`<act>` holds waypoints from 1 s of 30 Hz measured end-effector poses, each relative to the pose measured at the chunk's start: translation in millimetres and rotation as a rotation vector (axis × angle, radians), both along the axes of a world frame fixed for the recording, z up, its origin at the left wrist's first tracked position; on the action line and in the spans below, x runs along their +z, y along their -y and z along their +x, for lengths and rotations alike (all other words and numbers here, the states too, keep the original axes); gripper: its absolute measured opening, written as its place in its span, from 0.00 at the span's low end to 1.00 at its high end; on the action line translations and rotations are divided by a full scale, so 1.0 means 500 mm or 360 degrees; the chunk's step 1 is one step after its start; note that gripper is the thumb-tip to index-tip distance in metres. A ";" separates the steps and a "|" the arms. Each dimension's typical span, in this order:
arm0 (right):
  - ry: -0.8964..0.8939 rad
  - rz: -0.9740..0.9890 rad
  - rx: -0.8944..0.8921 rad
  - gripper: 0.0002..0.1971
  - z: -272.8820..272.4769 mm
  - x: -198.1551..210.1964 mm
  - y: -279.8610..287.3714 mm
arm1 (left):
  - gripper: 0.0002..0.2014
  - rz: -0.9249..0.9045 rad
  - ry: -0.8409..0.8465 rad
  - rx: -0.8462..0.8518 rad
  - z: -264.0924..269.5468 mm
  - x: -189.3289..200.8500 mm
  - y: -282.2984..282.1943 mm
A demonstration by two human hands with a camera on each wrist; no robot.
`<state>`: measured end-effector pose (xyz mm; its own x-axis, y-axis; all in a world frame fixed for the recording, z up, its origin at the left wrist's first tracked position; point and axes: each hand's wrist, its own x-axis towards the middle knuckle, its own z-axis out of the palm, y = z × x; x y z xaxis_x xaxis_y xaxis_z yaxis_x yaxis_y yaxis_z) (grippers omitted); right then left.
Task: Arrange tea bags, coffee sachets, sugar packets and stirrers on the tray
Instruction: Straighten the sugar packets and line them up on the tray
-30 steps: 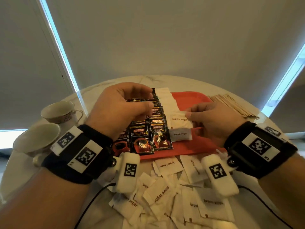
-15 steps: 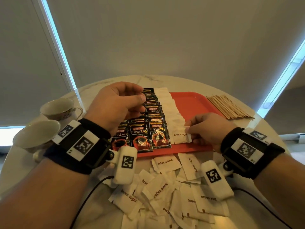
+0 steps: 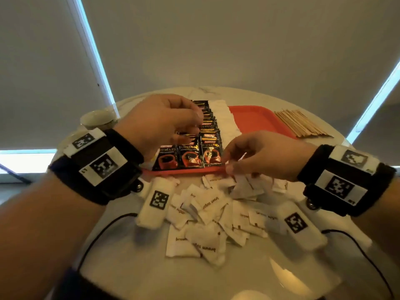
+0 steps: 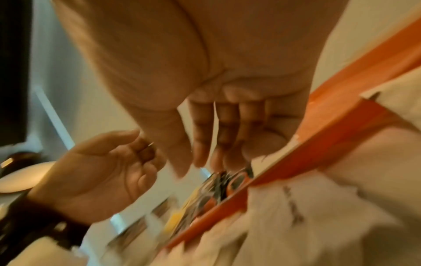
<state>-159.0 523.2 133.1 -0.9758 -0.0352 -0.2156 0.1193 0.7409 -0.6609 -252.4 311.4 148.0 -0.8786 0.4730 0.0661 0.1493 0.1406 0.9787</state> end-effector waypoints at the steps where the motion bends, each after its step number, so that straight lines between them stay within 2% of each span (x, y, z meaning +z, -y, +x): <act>1: 0.0062 0.0071 0.0153 0.13 0.012 0.005 0.014 | 0.03 -0.0179 -0.0065 -0.0030 0.016 -0.002 0.017; 4: 0.0177 0.0268 0.0474 0.32 0.046 0.013 0.055 | 0.11 -0.0704 -0.0158 -0.0131 0.063 -0.015 0.071; 7: 0.0213 0.0533 0.0671 0.51 0.068 0.005 0.088 | 0.21 -0.1360 -0.0287 -0.0256 0.109 -0.022 0.110; 8: 0.0201 0.0649 0.0710 0.55 0.073 0.000 0.099 | 0.28 -0.1540 -0.0317 -0.0306 0.121 -0.025 0.116; 10: 0.0133 0.0893 0.0751 0.57 0.072 -0.009 0.122 | 0.42 -0.1710 -0.0366 -0.0387 0.144 -0.034 0.120; 11: 0.0103 0.0989 0.0758 0.55 0.069 -0.012 0.132 | 0.47 -0.1722 -0.0407 -0.0420 0.151 -0.038 0.118; 13: 0.0088 0.1082 0.0750 0.50 0.060 -0.013 0.151 | 0.52 -0.1686 -0.0495 -0.0482 0.162 -0.049 0.112; 17: 0.0015 0.1063 0.0677 0.33 0.047 -0.010 0.175 | 0.51 -0.1703 -0.0664 -0.0460 0.175 -0.073 0.100; 19: -0.0022 0.0950 0.0607 0.21 0.042 -0.006 0.179 | 0.44 -0.1711 -0.0772 -0.0383 0.173 -0.081 0.098; 22: -0.0098 0.0785 0.0498 0.06 0.026 -0.002 0.175 | 0.28 -0.1675 -0.0828 -0.0335 0.164 -0.082 0.096; 24: -0.0101 0.0650 0.0401 0.03 0.014 0.004 0.169 | 0.21 -0.1640 -0.0809 -0.0334 0.154 -0.080 0.098; 26: -0.0092 0.0491 0.0284 0.07 0.002 0.011 0.156 | 0.17 -0.1587 -0.0731 -0.0331 0.148 -0.078 0.101; 30: -0.0065 0.0022 0.0047 0.07 -0.015 0.023 0.115 | 0.14 -0.1553 -0.0592 -0.0282 0.120 -0.059 0.108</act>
